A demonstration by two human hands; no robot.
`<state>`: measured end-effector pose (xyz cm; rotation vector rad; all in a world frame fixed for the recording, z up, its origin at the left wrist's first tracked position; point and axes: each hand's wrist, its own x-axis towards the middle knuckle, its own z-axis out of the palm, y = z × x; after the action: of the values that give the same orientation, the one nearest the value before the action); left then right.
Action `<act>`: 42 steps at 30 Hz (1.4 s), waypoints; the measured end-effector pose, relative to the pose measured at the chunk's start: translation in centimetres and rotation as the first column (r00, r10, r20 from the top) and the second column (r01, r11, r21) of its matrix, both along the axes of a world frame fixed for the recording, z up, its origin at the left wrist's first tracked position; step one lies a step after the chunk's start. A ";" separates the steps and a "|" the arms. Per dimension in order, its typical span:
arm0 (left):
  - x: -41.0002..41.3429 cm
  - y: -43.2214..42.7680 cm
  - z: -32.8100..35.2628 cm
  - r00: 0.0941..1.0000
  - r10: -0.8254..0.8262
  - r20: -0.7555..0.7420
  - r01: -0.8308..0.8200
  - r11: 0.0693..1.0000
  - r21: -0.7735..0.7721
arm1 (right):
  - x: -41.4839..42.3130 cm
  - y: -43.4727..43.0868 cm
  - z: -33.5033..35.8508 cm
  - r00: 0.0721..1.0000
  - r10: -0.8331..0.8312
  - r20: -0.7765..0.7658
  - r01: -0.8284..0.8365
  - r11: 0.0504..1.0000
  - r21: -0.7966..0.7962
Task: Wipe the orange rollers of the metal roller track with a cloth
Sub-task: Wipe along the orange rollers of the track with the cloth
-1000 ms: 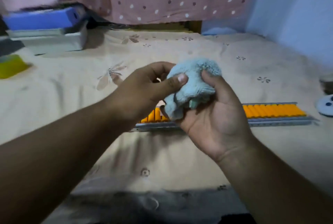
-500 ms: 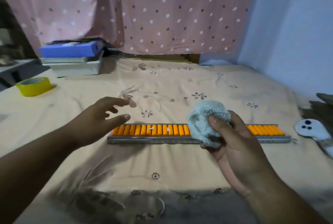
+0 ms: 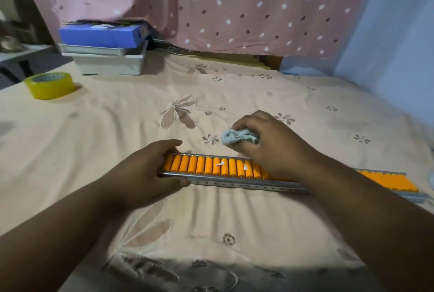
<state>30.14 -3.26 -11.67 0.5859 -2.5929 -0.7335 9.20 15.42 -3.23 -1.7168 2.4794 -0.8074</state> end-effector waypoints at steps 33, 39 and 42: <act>-0.2 -0.6 -0.2 0.999 0.049 0.014 -0.049 0.999 0.005 | -7.6 -1.4 1.6 0.986 0.039 -0.159 -0.053 0.995 -0.089; -0.2 -0.7 -0.2 0.998 0.054 0.027 -0.054 0.998 0.007 | -3.5 2.3 -0.2 0.959 0.249 -0.132 -0.252 0.968 -0.005; -0.2 -0.7 -0.1 0.998 0.057 0.033 -0.057 0.998 0.003 | -2.0 2.5 -3.3 0.911 0.385 -0.149 -0.370 0.922 0.117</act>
<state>29.96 -3.97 -11.82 0.6756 -2.5938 -0.7171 7.21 17.91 -6.55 -2.2141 2.1189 -0.5277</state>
